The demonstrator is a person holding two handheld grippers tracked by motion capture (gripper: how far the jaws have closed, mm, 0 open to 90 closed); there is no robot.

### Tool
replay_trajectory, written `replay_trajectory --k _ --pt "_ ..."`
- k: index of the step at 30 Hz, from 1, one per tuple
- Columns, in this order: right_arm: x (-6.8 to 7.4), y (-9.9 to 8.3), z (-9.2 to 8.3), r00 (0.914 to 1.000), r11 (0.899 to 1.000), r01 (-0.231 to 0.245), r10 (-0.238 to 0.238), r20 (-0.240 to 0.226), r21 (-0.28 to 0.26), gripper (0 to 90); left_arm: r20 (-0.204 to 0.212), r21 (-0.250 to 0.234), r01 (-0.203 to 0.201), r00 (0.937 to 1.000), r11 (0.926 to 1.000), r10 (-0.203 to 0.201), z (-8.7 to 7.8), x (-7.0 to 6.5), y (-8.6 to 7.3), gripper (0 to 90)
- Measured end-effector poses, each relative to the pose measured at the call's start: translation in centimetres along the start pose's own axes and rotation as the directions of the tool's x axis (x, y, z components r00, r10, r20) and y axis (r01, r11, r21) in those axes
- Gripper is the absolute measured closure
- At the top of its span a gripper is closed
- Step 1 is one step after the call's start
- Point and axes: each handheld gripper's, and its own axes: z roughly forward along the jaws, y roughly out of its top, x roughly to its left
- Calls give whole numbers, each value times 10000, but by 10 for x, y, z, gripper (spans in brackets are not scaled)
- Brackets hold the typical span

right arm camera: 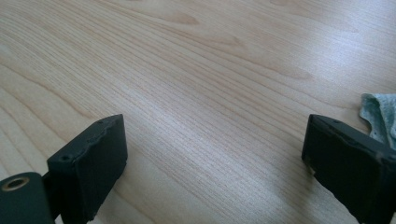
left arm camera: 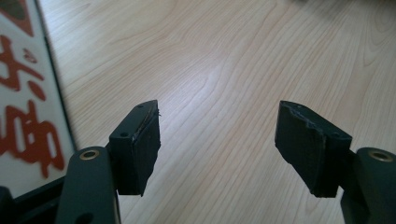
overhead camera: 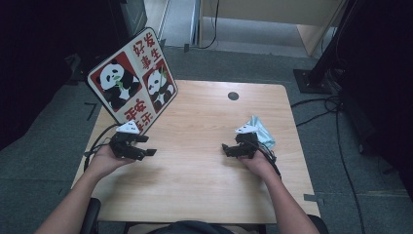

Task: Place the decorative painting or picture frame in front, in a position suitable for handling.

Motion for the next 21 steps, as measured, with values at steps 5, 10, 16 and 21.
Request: replay_trajectory --k 5,10,16,21 --pt "0 0 0 10000 10000 0 0 2 -4 67 -203 -315 128 9997 9994 -135 -12 5 -7 302" --pt "1 -1 0 10000 10000 23 -23 -11 -14 67 -399 -317 224 9989 9992 -236 -22 9 -17 298" --pt "1 0 0 10000 10000 36 -36 4 4 60 -544 -624 612 9964 9962 -646 -37 16 -26 319" --pt "1 0 0 10000 10000 31 -31 15 17 59 -891 -727 759 9926 9945 -823 -48 22 -31 335"
